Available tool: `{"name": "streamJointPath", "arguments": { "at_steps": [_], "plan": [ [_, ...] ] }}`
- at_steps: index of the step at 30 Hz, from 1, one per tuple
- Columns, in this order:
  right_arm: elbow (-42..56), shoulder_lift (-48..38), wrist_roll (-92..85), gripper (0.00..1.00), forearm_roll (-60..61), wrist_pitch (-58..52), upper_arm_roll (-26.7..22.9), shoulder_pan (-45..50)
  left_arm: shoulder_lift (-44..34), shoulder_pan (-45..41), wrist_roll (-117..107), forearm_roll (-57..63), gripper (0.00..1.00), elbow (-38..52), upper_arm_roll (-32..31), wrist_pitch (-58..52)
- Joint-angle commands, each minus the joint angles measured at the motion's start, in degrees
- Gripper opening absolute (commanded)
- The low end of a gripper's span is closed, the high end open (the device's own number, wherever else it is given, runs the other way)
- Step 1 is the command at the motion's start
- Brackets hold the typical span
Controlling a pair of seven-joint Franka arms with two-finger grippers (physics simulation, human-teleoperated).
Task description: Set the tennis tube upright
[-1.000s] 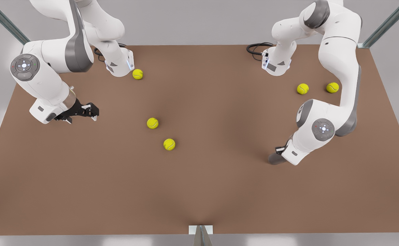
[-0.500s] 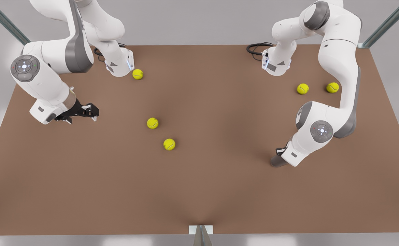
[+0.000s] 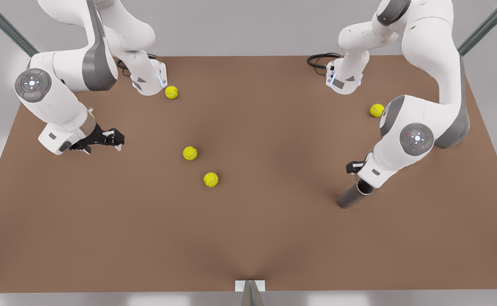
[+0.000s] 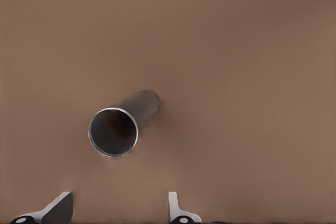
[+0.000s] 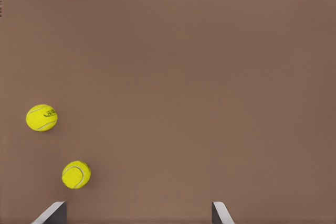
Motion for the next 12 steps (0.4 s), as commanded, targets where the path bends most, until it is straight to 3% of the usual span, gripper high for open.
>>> {"name": "streamJointPath", "arguments": {
  "at_steps": [1, 4, 12],
  "plan": [
    [0.00, 0.00, 0.00, 1.00, 0.00, 0.00, 0.01, -0.10, -0.64, 0.14, -0.10, -0.22, 1.00, -0.08, -0.54, -0.63],
    [0.00, 0.00, 0.00, 1.00, 0.00, 0.09, 0.01, -0.10, -6.18, 1.11, -0.01, -2.68, 1.00, -0.25, -3.00, -7.75],
    [0.00, -0.09, 0.00, 1.00, 0.00, -0.09, 0.01, -0.10, -7.41, 1.20, -0.10, -2.68, 1.00, -0.25, -3.35, -10.56]
  ]
}}
